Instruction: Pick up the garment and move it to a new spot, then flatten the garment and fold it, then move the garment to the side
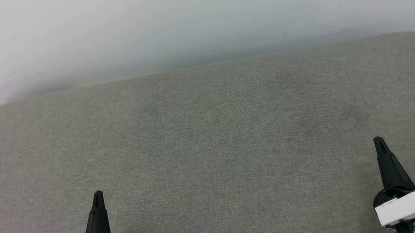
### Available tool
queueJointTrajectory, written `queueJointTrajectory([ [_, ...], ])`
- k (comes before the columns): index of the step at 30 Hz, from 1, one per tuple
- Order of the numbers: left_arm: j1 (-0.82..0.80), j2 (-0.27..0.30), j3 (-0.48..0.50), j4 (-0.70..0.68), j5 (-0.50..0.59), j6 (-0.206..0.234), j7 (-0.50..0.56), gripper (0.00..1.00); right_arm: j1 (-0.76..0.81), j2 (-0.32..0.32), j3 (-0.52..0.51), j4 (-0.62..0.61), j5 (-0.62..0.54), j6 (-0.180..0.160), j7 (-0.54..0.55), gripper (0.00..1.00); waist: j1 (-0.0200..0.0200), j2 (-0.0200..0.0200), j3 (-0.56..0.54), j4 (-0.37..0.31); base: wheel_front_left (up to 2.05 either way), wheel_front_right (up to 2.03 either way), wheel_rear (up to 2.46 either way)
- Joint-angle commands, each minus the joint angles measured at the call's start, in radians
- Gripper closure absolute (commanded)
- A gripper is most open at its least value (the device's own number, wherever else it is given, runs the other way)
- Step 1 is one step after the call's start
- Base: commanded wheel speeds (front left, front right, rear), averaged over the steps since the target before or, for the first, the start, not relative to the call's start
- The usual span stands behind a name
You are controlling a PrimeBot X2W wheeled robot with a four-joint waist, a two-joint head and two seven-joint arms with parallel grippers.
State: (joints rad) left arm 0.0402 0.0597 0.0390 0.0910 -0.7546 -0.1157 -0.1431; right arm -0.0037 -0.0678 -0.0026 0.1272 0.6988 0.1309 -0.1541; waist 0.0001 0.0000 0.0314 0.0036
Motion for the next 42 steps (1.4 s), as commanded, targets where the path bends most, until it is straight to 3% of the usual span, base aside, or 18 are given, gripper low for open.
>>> queueJointTrajectory([
  [1, -0.028, 0.009, 0.004, -0.007, -0.036, -0.006, 0.007, 1.00, -0.035, -0.010, -0.004, -0.008, 0.039, 0.000, 0.009, 1.00, 0.0000, 0.0000, 0.000, 0.000, 0.00, 0.00, 0.00],
  [19, -0.063, 0.013, 0.013, 0.036, -0.274, -0.009, 0.068, 1.00, -0.055, -0.015, -0.018, 0.025, 0.297, 0.000, 0.068, 1.00, -0.0001, 0.0000, -0.006, -0.001, 0.00, 0.00, 0.00],
  [42, -0.098, 0.013, 0.026, 0.081, -0.506, -0.012, 0.132, 1.00, -0.075, -0.015, -0.038, 0.059, 0.546, 0.000, 0.132, 1.00, -0.0001, 0.0000, -0.013, -0.002, 0.00, 0.00, 0.00],
])
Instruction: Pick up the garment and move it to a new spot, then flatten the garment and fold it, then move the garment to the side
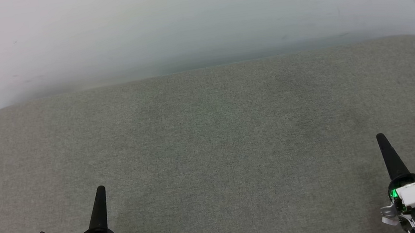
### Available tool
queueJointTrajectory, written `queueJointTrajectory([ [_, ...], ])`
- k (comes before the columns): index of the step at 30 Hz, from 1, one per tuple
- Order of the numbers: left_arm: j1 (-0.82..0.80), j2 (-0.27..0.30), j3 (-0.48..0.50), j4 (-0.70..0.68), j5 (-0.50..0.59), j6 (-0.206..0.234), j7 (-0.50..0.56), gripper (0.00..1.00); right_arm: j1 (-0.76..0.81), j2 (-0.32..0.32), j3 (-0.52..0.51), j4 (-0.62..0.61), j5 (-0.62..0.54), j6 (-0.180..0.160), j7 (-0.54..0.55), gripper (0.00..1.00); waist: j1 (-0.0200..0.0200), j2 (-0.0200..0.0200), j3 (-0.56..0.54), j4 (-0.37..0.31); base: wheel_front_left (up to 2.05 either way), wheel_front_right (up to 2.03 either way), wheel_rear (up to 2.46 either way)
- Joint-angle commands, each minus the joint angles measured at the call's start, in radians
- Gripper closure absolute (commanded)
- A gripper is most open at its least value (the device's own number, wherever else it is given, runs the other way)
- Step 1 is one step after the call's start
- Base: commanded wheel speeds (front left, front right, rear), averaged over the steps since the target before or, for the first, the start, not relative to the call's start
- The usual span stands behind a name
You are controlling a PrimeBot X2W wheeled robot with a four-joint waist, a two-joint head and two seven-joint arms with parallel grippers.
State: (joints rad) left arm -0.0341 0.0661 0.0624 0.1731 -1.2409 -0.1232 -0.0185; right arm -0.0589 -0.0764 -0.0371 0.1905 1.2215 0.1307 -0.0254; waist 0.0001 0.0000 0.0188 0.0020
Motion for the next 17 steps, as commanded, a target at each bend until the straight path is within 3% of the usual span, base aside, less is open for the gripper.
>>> queueJointTrajectory([
  [1, -0.025, 0.007, 0.003, 0.000, -0.028, -0.005, 0.010, 1.00, -0.021, -0.006, -0.004, -0.003, 0.033, 0.000, 0.007, 1.00, 0.0000, 0.0000, -0.001, 0.000, 0.00, 0.00, 0.00],
  [17, -0.044, 0.006, 0.012, 0.025, -0.153, -0.006, 0.046, 1.00, -0.031, -0.004, -0.017, 0.017, 0.166, 0.000, 0.044, 1.00, 0.0000, 0.0000, -0.005, -0.001, 0.00, 0.00, 0.00],
])
